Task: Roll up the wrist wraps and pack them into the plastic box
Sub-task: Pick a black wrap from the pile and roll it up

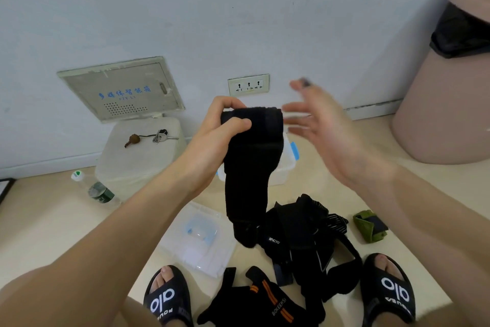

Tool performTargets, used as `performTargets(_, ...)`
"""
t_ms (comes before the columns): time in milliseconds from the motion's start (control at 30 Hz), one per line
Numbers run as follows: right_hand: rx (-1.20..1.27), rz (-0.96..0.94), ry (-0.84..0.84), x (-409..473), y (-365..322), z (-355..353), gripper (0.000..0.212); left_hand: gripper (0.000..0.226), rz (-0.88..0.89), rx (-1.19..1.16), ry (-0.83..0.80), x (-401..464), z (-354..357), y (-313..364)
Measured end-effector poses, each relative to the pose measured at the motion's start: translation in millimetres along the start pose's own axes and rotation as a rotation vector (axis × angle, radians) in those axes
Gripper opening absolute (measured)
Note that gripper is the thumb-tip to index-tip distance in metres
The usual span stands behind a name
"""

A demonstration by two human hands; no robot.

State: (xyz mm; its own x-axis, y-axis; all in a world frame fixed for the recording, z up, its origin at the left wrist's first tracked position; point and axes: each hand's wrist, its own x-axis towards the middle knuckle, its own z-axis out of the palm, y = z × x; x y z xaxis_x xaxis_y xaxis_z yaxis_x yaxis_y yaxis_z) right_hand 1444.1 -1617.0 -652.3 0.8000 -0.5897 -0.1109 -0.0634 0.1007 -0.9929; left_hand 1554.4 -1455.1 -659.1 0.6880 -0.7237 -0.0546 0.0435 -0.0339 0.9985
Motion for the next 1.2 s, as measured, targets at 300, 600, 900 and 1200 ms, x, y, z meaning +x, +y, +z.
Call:
performTargets(300, 0.166, 0.308, 0.068, -20.8, 16.5, 39.7, 0.037, 0.023, -0.034, -0.057, -0.109, -24.0, 37.4, -21.7)
performTargets(600, 0.175, 0.224, 0.115, -4.3, 8.4, 24.7, 0.049, 0.031, 0.039, -0.068, -0.068, -2.0, 18.7, -14.5)
performTargets(900, -0.1, 0.211, -0.141, -4.3, 21.6, 22.0, 0.063, 0.034, 0.054, -0.054, -0.161, 0.5, 8.2, -16.6)
performTargets(1200, 0.043, 0.069, -0.192, -7.9, 13.8, 8.6, 0.027, 0.04, 0.138, 0.074, -0.143, -0.4, 4.2, -6.3)
